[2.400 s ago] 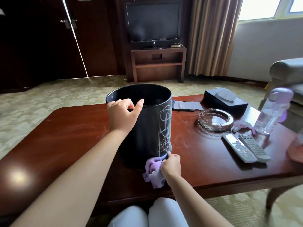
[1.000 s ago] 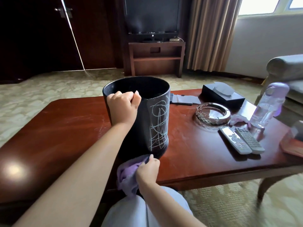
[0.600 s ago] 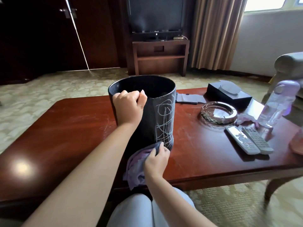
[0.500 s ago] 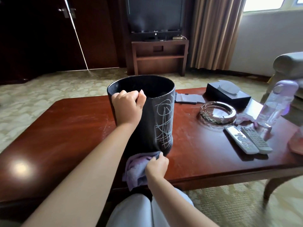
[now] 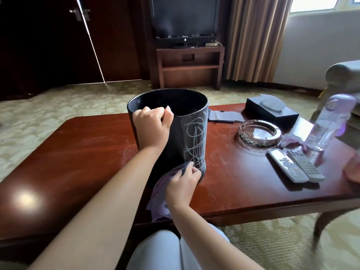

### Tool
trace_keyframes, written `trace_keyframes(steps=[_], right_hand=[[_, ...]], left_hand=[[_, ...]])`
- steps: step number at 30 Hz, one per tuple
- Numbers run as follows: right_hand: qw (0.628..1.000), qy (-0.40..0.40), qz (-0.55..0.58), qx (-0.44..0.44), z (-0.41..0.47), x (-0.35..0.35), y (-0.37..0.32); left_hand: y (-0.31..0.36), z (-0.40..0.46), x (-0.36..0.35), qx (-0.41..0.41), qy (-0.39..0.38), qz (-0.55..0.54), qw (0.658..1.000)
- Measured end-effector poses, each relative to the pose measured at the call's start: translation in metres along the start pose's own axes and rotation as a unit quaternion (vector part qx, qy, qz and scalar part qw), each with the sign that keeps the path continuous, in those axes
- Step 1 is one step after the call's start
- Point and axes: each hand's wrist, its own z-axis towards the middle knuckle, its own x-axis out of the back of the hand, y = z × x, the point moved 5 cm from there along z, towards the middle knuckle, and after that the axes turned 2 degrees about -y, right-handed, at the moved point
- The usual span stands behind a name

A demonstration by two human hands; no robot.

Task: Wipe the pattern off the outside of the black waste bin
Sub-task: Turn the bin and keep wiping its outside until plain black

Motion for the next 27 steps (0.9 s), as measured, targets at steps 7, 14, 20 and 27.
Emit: trace_keyframes(steps=[7,14,20,27], right_hand=[[1.000,-0.013,-0.017,-0.007,-0.008,-0.006,0.015],[0.996,0.055,0.004,0.064,-0.002,-0.001,-0.007],[0.993,0.084,0.010,0.088,0.000,0.003,-0.023],[0.992,0.049,-0.011,0.111,-0.006,0.006,0.002]], left_hand=[[0.000,0.000,0.000,0.000,0.000,0.000,1.000],[0.000,0.001,0.001,-0.001,-0.001,0.007,1.000],[0.001,0.001,0.001,-0.001,0.000,0.002,1.000],[0.001,0.000,0.001,0.003,-0.004,0.003,1.000]])
